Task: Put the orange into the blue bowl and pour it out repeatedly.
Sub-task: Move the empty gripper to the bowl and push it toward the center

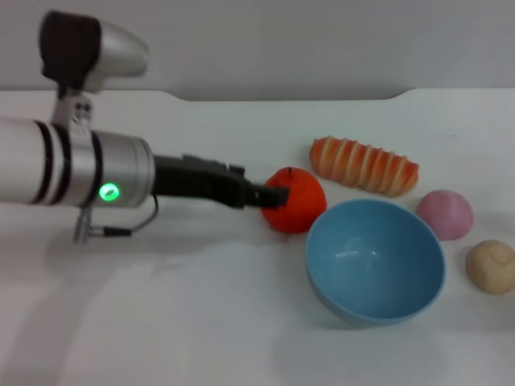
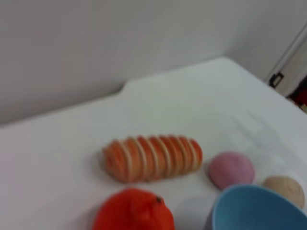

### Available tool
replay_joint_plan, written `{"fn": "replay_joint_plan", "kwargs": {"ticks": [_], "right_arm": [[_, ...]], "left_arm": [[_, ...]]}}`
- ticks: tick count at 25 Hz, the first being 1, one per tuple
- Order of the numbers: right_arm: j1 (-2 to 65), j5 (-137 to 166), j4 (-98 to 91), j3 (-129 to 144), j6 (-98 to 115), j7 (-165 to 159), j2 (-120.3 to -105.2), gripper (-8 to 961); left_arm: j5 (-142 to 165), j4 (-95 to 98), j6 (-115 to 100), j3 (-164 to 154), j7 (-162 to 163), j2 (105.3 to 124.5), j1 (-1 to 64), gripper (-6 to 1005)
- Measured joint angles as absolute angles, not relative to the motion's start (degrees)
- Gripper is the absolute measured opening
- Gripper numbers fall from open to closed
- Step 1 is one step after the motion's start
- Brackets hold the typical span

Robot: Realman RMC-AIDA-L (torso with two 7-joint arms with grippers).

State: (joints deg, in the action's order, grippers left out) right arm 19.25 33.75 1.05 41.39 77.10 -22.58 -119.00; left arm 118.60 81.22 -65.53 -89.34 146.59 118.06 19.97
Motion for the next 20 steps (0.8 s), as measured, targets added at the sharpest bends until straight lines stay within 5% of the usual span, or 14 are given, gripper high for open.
{"fn": "replay_joint_plan", "kwargs": {"ticks": [20], "right_arm": [[19.7, 33.6, 0.4, 40.3, 75.0, -20.6, -118.91, 703]], "left_arm": [[112.5, 71.7, -57.8, -99.3, 147.1, 118.28, 21.3, 815]]}}
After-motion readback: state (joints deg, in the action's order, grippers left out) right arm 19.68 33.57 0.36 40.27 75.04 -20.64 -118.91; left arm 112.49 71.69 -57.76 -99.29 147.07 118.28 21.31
